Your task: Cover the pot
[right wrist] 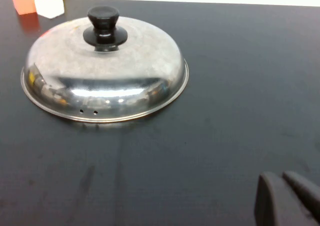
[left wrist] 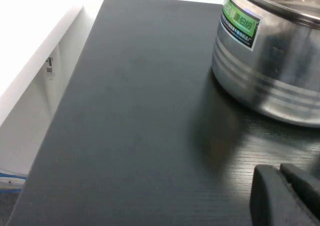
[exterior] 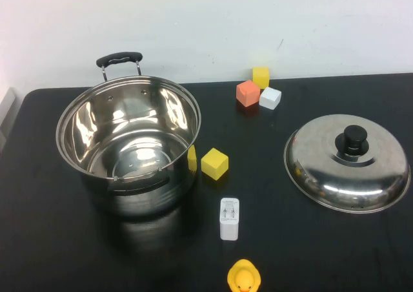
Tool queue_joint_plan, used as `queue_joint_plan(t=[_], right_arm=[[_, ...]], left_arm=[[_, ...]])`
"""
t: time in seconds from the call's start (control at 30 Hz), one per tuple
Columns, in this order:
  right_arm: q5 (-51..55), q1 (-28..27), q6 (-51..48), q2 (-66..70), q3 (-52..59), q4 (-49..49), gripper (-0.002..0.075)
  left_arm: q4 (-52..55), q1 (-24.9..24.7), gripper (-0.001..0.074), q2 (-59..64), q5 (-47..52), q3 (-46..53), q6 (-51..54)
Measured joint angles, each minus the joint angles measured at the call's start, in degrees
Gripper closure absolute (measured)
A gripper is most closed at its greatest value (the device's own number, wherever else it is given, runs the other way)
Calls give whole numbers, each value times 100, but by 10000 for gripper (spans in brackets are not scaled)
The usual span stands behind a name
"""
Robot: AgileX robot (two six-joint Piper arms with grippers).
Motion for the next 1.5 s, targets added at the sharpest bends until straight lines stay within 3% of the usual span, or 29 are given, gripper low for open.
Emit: queue_joint_plan(t=[0.9, 1.03, 1.23, 1.33, 1.5], right_arm=[[0, 0, 0, 0, -9, 111, 728], [0, 0, 140, 0, -9, 1061, 728], [115, 0, 977, 0, 38, 3947, 728], [120, 0, 863, 0, 38, 4272, 728], [45, 0, -269, 0, 38, 4279, 728]], left_arm=[[0, 0, 737, 0, 0, 0, 0], [0, 0, 737, 0, 0, 0, 0], [0, 0, 737, 0, 0, 0, 0], [0, 0, 737, 0, 0, 0, 0], [0, 0, 737, 0, 0, 0, 0]])
